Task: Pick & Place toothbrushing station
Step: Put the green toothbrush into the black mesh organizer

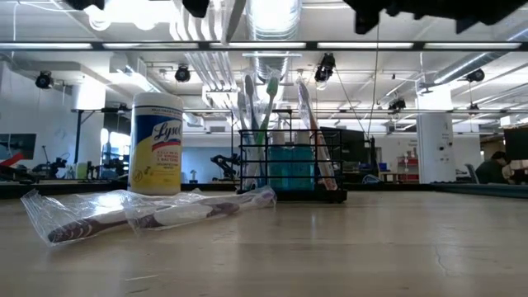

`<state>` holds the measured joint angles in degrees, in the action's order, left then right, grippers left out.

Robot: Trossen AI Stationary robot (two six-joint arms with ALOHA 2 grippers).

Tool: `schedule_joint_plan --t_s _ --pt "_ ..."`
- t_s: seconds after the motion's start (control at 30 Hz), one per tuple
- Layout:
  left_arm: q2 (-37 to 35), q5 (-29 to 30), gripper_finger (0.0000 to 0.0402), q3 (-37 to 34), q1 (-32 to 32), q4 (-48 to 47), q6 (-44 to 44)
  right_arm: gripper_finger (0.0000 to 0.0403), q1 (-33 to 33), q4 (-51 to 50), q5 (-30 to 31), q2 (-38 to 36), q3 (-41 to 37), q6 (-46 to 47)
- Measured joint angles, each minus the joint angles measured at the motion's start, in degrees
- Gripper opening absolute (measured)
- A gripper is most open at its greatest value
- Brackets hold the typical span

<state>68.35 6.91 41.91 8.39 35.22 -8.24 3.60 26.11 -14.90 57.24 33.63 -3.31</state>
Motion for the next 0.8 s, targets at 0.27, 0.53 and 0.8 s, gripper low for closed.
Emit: schedule_joint_plan --t_s 0.27,0.53,0.8 --pt "1.3 -1.8 0.0 0.1 -1.4 1.7 0.8 0.0211 0.0 2.8 -4.4 12.9 10.7 -2.7" --pt "1.5 -2.1 0.0 0.2 -1.5 2.9 1.0 0.0212 0.0 9.1 -7.4 20.9 14.9 -1.6" --pt "1.6 -2.1 0.0 0.2 -2.1 2.8 1.5 0.021 0.0 16.3 -9.2 26.3 18.1 1.5"
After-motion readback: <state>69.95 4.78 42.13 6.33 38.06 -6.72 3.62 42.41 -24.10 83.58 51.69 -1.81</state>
